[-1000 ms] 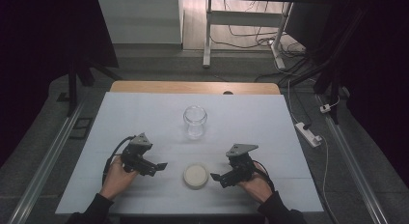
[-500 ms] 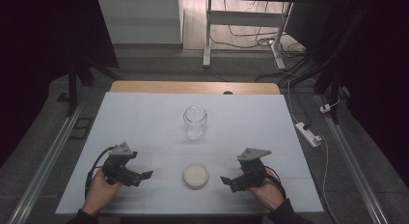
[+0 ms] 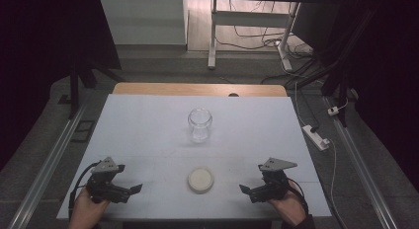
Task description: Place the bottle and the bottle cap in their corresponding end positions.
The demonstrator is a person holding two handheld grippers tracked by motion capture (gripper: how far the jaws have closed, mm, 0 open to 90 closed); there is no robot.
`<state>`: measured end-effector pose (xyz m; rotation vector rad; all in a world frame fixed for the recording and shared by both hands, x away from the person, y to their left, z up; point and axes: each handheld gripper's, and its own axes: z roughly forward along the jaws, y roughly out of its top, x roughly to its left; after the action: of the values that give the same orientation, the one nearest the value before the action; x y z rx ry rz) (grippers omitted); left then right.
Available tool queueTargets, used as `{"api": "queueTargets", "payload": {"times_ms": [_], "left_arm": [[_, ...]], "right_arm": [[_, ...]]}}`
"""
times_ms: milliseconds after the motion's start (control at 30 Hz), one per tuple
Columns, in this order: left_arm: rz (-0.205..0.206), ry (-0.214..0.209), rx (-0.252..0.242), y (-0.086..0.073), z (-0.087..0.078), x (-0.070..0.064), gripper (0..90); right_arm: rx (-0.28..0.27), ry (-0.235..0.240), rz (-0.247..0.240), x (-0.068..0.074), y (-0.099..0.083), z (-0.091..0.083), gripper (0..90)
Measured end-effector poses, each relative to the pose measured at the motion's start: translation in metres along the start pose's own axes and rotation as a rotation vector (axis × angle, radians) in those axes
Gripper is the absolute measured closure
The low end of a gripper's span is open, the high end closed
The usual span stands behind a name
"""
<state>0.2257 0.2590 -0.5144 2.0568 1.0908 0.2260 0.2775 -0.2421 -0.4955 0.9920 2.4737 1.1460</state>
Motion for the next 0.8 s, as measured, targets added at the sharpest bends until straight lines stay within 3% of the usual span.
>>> {"api": "queueTargets", "payload": {"times_ms": [533, 800], "left_arm": [[-0.070, 0.031, -0.004, -0.037, -0.026, 0.002, 0.0], [-0.087, 0.055, 0.015, -0.044, -0.030, 0.002, 0.0]], "right_arm": [[0.013, -0.121, 0.112, -0.011, -0.031, -0.035, 0.0], [0.042, -0.138, 0.131, -0.011, -0.038, -0.040, 0.0]]}}
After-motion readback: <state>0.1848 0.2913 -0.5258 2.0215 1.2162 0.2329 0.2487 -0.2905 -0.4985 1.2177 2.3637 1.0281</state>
